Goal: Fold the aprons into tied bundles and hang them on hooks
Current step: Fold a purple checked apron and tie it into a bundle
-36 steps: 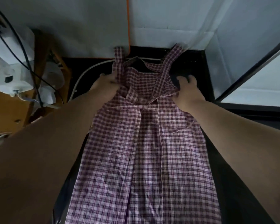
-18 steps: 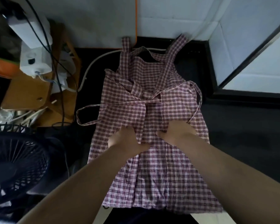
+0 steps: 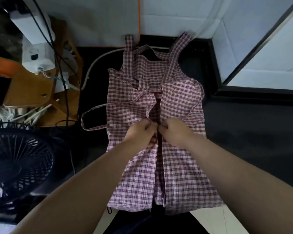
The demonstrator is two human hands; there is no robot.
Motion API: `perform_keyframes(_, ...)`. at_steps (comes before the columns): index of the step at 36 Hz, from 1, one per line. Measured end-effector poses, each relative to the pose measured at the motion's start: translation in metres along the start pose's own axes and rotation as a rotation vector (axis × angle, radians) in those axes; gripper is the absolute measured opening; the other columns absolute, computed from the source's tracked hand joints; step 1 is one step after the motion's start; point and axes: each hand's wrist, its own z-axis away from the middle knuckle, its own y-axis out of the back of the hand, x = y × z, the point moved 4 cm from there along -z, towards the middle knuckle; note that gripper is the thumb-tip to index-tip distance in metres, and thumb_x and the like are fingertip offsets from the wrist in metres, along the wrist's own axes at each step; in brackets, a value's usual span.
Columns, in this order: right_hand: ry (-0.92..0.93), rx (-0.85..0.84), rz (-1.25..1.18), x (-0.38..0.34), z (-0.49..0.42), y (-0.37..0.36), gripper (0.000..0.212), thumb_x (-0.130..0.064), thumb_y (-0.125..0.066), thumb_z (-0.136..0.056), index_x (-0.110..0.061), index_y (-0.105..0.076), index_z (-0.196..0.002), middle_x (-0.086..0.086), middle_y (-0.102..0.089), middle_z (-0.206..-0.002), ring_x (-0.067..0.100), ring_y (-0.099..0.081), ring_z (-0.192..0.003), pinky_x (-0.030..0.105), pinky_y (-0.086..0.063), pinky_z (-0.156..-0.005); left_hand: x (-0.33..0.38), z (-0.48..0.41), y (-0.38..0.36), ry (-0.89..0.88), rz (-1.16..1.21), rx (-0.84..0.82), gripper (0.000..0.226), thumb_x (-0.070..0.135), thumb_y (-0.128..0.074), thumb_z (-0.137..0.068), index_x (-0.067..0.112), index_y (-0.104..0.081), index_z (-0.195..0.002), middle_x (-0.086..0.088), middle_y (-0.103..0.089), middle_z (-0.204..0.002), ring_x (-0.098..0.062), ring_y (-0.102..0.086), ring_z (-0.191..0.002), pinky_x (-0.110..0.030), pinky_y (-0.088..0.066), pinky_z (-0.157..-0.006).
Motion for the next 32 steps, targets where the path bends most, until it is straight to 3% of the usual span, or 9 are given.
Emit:
perform_keyframes(3, -0.039, -0.085, 0.060, 0.003, 0.007, -0.001, 0.030, -0.023, -0.040, -0.101, -0.007, -0.065, -0.098, 0.007, -0.062, -0.091, 0.018, -0.058, -0.072, 0.024, -0.044, -0.056, -0.014, 0.001, -0.001, -0.055, -0.345, -0.157, 0.029, 0.036, -0.039, -0.102, 0.021, -0.062, -0.093, -0.002, -0.060, -0.079, -0.015, -0.052, -0.057, -0.026, -0.041, -0.050)
perform_keyframes(5, -0.062, -0.146, 0.145, 0.013, 0.014, -0.005, 0.033, -0.020, -0.038, -0.101, -0.012, -0.060, -0.125, 0.006, -0.061, -0.121, 0.024, -0.059, -0.104, 0.027, -0.049, -0.086, -0.023, 0.007, 0.004, -0.127, -0.470, -0.143, 0.028, 0.029, -0.039, -0.103, 0.028, -0.062, -0.119, 0.003, -0.062, -0.102, -0.012, -0.053, -0.066, -0.023, -0.041, -0.051)
perform_keyframes(8, -0.098, -0.117, 0.280, 0.029, 0.021, -0.012, 0.046, -0.028, -0.038, -0.100, -0.026, -0.034, -0.146, 0.008, -0.036, -0.146, 0.028, -0.040, -0.129, 0.036, -0.033, -0.107, -0.030, 0.019, 0.021, -0.282, -0.852, 0.112, 0.039, 0.033, -0.043, -0.099, 0.037, -0.046, -0.138, 0.007, -0.038, -0.143, -0.019, -0.039, -0.124, -0.035, -0.042, -0.097)
perform_keyframes(10, -0.167, -0.149, 0.434, 0.036, 0.024, -0.019, 0.060, -0.044, -0.037, -0.099, -0.035, -0.009, -0.151, 0.008, -0.007, -0.157, 0.033, -0.018, -0.141, 0.049, -0.018, -0.113, -0.039, 0.020, 0.026, -0.217, -1.063, 0.078, 0.058, 0.054, -0.039, -0.096, 0.041, -0.020, -0.149, 0.003, -0.007, -0.159, -0.027, -0.009, -0.143, -0.048, -0.015, -0.114)
perform_keyframes(12, -0.230, -0.218, 0.450, 0.041, 0.028, -0.027, 0.069, -0.052, -0.034, -0.098, -0.039, 0.009, -0.149, 0.007, 0.019, -0.158, 0.035, 0.001, -0.145, 0.055, -0.005, -0.116, -0.052, 0.018, 0.021, -0.103, -1.122, -0.130, 0.079, 0.073, -0.030, -0.088, 0.042, 0.009, -0.149, 0.003, 0.027, -0.157, -0.029, 0.018, -0.145, -0.057, 0.004, -0.114)
perform_keyframes(16, -0.258, -0.232, 0.390, 0.046, 0.016, -0.031, 0.070, -0.057, -0.029, -0.097, -0.041, 0.018, -0.146, 0.006, 0.030, -0.154, 0.036, 0.012, -0.145, 0.056, 0.005, -0.115, -0.059, 0.005, 0.016, -0.039, -1.071, -0.242, 0.088, 0.080, -0.025, -0.083, 0.043, 0.027, -0.143, 0.003, 0.047, -0.145, -0.028, 0.039, -0.137, -0.060, 0.014, -0.110)
perform_keyframes(24, -0.184, -0.032, 0.374, 0.045, -0.061, 0.016, 0.068, -0.062, -0.026, -0.095, -0.041, 0.010, -0.148, 0.006, 0.025, -0.156, 0.035, 0.009, -0.145, 0.054, 0.007, -0.116, -0.016, -0.071, 0.041, -0.019, -1.129, -0.092, 0.087, 0.081, -0.020, -0.083, 0.041, 0.026, -0.144, -0.003, 0.040, -0.150, -0.031, 0.035, -0.139, -0.061, 0.016, -0.111)
perform_keyframes(28, -0.244, 0.246, 0.560, 0.041, -0.086, 0.047, 0.066, -0.061, -0.029, -0.094, -0.030, -0.013, -0.150, 0.015, -0.009, -0.157, 0.038, -0.020, -0.140, 0.050, -0.013, -0.114, 0.011, -0.093, 0.056, 0.022, -1.248, 0.187, 0.086, 0.076, -0.017, -0.088, 0.028, 0.013, -0.151, -0.013, 0.025, -0.156, -0.037, 0.017, -0.145, -0.060, 0.001, -0.113)
perform_keyframes(32, -0.225, 0.301, 0.452, 0.021, -0.081, 0.051, 0.039, -0.050, -0.037, -0.098, -0.016, -0.048, -0.114, 0.008, -0.058, -0.105, 0.026, -0.054, -0.088, 0.038, -0.043, -0.072, 0.020, -0.086, 0.046, -0.012, -1.051, 0.389, 0.066, 0.059, -0.037, -0.095, 0.016, -0.026, -0.143, -0.018, -0.018, -0.149, -0.036, -0.032, -0.132, -0.046, -0.038, -0.096)
